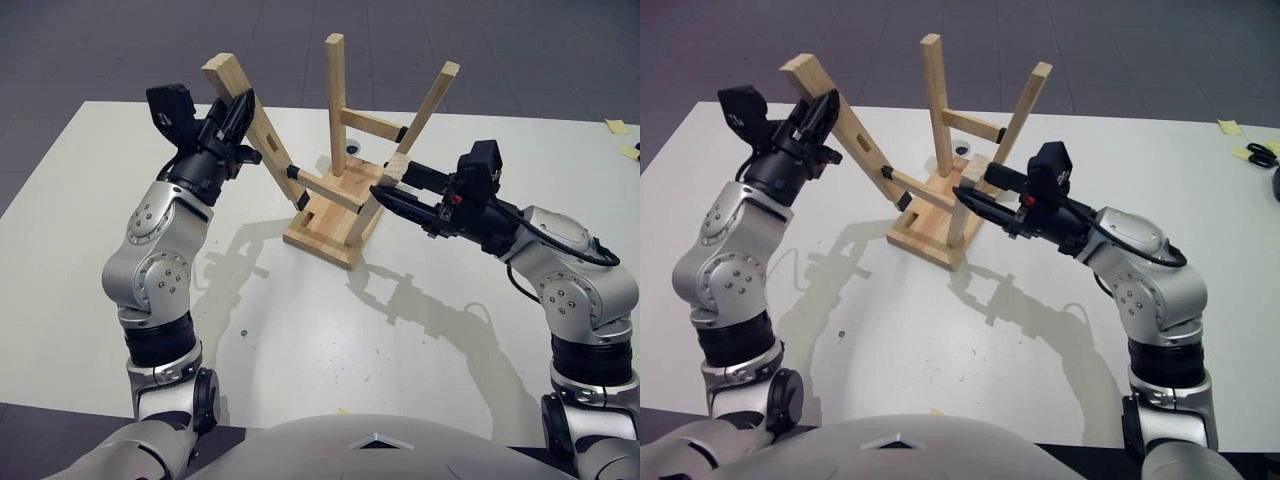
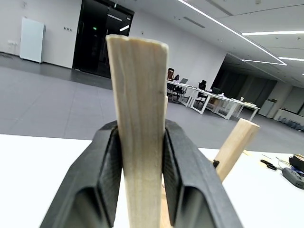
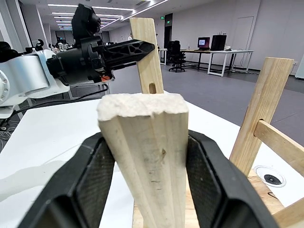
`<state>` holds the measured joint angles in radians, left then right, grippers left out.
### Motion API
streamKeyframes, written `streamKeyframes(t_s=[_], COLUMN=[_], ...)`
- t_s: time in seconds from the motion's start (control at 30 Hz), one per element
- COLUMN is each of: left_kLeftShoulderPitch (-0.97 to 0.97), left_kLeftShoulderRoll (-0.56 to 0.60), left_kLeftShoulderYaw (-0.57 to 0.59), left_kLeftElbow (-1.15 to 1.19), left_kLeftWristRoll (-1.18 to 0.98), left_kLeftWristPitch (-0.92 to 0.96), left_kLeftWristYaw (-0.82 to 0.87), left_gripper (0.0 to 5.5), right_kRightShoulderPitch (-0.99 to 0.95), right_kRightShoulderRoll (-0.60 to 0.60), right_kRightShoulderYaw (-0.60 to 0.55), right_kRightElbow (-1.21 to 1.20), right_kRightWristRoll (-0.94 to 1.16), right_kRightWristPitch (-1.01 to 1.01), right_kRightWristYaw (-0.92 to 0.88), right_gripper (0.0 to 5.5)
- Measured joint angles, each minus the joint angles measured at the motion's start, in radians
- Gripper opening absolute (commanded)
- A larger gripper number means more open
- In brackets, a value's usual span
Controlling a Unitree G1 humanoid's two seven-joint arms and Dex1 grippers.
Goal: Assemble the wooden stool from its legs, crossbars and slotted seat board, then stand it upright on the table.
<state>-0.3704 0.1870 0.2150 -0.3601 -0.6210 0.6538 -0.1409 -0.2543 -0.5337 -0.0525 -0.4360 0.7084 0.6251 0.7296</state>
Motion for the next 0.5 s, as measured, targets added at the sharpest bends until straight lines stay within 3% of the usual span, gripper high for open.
streamKeyframes(t_s=[0.23, 0.5], left_kLeftShoulderPitch=[0.017, 0.027], left_kLeftShoulderRoll=[0.038, -0.011], left_kLeftShoulderYaw=[-0.029, -0.016], left_kLeftElbow=[0.032, 0.055], left_kLeftWristRoll=[0.029, 0.027], left_kLeftWristPitch=[-0.007, -0.026], left_kLeftWristYaw=[-0.044, -0.029], left_gripper=[1.04, 1.04], right_kRightShoulderPitch=[0.000, 0.000], right_kRightShoulderRoll=[0.001, 0.002], right_kRightShoulderYaw=[0.010, 0.021], right_kRightElbow=[-0.001, -0.008], right_kRightWristRoll=[-0.002, -0.011], right_kRightWristPitch=[-0.006, -0.015], right_kRightWristYaw=[-0.009, -0.019], right_gripper=[2.19, 2.17])
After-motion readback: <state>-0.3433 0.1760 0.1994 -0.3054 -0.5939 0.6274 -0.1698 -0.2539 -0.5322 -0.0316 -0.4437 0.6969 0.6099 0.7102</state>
